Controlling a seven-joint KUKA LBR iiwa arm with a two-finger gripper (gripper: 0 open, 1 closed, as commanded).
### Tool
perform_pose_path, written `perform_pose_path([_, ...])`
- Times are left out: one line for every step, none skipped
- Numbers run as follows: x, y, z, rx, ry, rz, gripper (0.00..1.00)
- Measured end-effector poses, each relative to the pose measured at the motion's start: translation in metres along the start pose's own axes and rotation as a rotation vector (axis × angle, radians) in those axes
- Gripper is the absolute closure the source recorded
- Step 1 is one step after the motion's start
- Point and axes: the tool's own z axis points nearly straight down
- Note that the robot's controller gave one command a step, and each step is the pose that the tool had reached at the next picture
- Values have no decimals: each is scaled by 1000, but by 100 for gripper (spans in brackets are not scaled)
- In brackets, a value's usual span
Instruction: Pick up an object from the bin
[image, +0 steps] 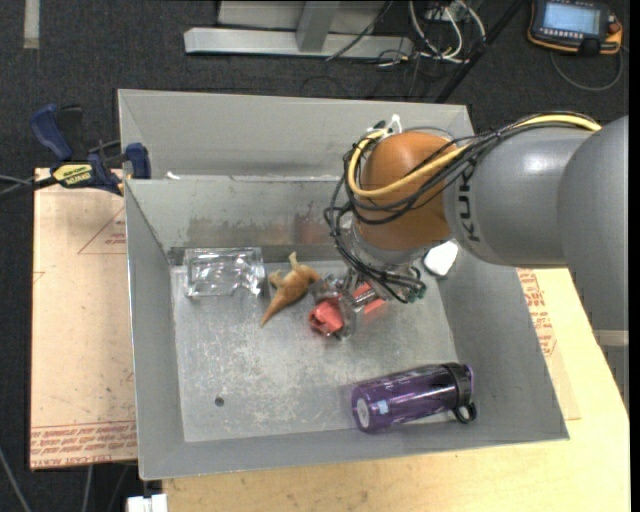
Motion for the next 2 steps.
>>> perform_pose_path([-2,-5,-44,-5,6,6,100])
perform_pose_path([-5,-14,-129,-2,-2,-13,100])
